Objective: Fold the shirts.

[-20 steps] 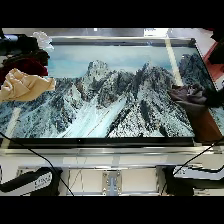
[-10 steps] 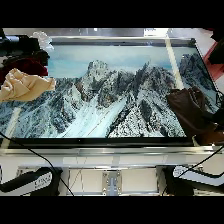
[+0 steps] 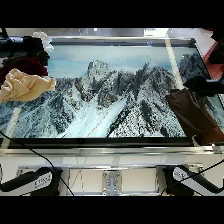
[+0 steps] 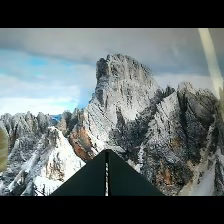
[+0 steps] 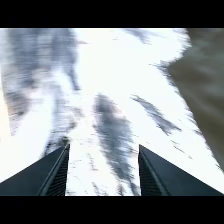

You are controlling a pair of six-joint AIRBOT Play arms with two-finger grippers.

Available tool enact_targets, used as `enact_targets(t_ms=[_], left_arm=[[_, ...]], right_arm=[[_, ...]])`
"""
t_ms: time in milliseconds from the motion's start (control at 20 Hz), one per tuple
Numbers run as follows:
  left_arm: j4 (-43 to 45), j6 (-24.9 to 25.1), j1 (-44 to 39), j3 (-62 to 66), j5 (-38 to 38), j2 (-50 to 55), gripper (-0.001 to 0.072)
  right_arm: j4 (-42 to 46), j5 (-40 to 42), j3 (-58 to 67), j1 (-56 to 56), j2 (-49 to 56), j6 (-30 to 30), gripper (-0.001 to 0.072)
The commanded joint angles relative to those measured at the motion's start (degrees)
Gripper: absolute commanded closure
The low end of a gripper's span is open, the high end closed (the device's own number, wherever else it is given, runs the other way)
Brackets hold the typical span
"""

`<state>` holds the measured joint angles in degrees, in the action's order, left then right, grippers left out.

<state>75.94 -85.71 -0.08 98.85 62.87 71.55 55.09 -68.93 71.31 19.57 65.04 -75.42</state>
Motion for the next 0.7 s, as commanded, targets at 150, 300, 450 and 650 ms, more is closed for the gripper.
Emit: enact_targets(t_ms=[150,300,450,650], left_arm=[[-5.0,-0.2,0.0,-0.1,10.6,0.1,0.0697],[-5.0,-0.2,0.0,-0.1,10.8,0.1,0.0697],[-5.0,-0.2,0.0,-0.1,10.8,0.1,0.0697],[-5.0,-0.2,0.0,-0.1,10.8,0.1,0.0697]], right_arm=[[1.1,8.1,-6.8,-27.2,4.7,7.3,0.0230],[3.7,8.7,-8.2,-33.8,6.1,6.9,0.0231],[4.4,8.8,-8.4,-37.6,6.1,-1.0,0.0230],[4.1,8.9,-8.4,-40.0,6.1,-1.2,0.0230]])
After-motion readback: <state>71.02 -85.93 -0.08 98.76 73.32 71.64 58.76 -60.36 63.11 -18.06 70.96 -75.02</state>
